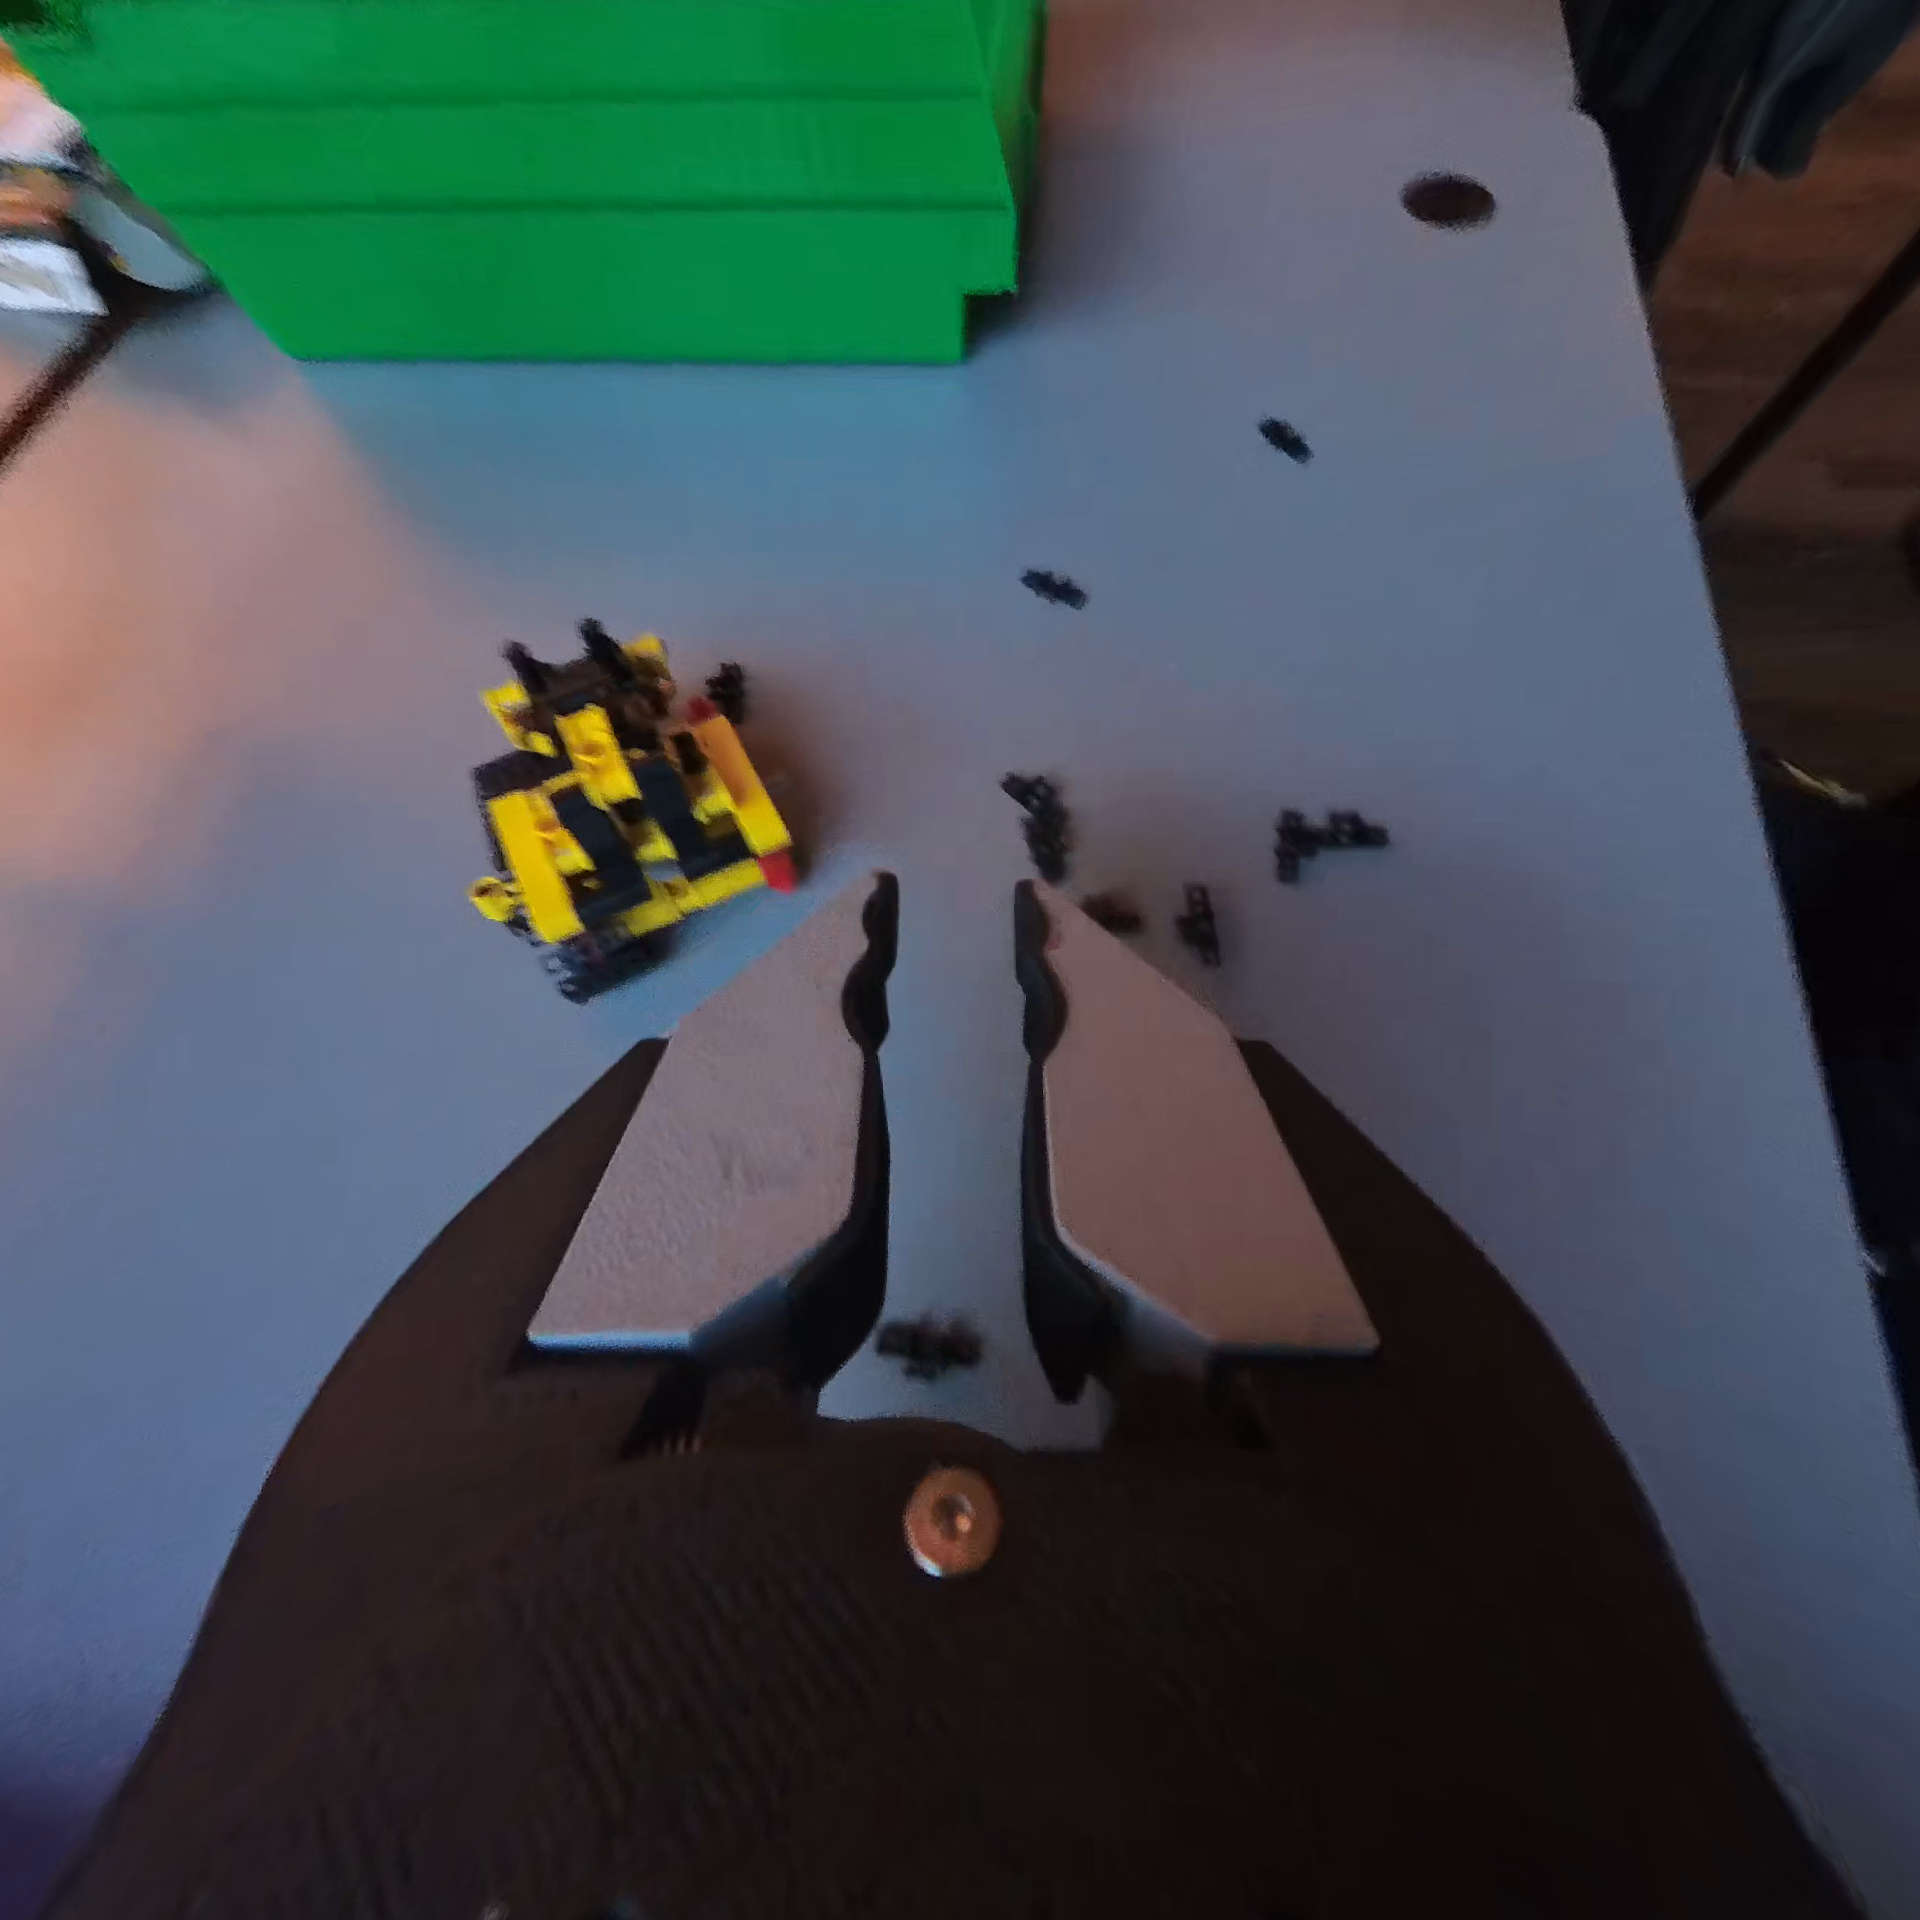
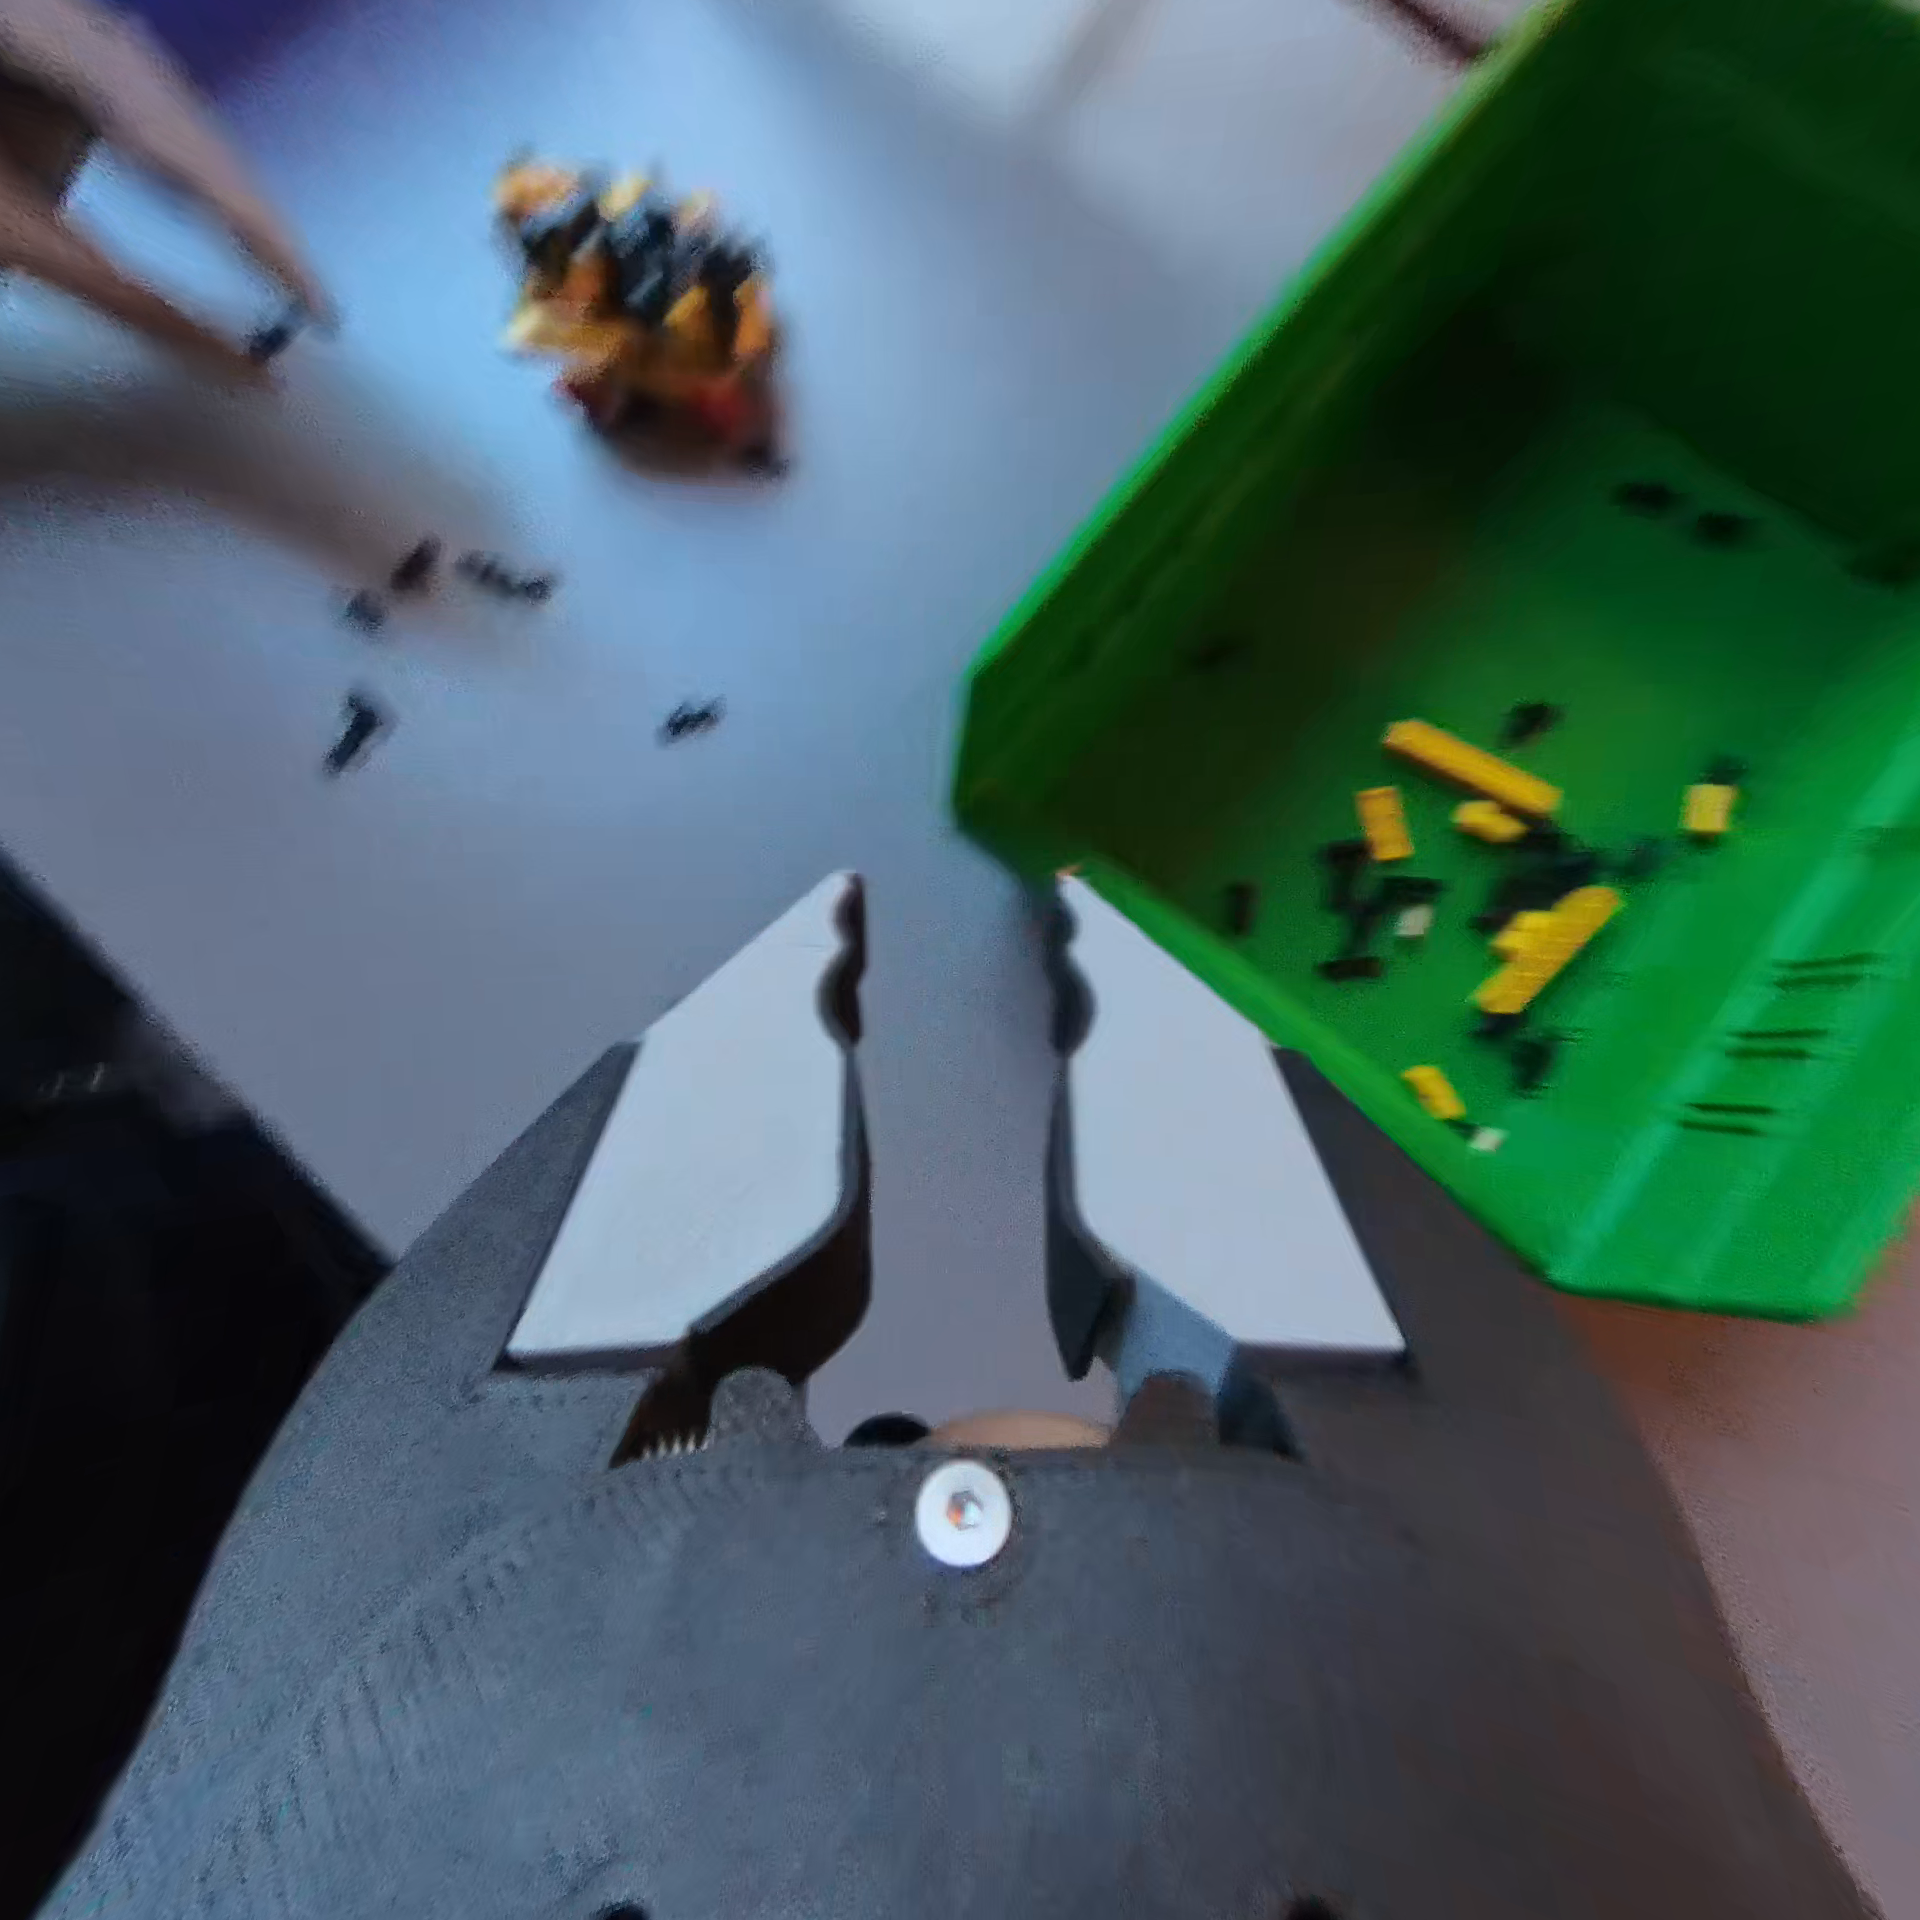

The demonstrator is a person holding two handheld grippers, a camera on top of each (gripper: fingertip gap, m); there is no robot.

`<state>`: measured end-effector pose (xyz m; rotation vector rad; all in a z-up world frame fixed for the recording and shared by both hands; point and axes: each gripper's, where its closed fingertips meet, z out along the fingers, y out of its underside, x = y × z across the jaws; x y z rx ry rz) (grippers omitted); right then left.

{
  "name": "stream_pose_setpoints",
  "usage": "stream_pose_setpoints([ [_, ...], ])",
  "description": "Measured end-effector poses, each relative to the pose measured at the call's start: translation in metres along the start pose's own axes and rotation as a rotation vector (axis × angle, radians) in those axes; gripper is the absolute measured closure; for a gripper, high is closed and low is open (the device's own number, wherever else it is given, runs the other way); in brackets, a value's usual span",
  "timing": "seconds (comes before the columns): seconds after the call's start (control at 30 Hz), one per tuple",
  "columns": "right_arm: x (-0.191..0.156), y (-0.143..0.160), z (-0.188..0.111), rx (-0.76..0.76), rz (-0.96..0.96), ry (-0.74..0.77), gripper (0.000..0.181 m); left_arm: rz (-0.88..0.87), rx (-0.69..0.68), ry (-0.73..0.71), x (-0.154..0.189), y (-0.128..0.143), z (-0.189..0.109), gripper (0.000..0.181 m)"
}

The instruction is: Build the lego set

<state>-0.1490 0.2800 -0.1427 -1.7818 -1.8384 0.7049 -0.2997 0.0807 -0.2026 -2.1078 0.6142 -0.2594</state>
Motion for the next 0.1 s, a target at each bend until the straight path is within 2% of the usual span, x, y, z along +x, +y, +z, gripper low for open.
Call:
stream_pose_setpoints([
  [0.03, -0.02, 0.015, 0.003, -0.025, -0.058, -0.049, 0.167, 0.019, -0.027, 0.064, 0.011, 0.005, -0.002, 0.162],
  [0.07, -0.037, 0.031, 0.007, -0.049, -0.113, -0.09, 0.181, 0.042, -0.046, 0.117, 0.022, 0.009, -0.004, 0.161],
  [0.1, -0.05, 0.046, 0.011, -0.069, -0.151, -0.116, 0.181, 0.063, -0.06, 0.133, 0.027, 0.012, -0.005, 0.161],
])
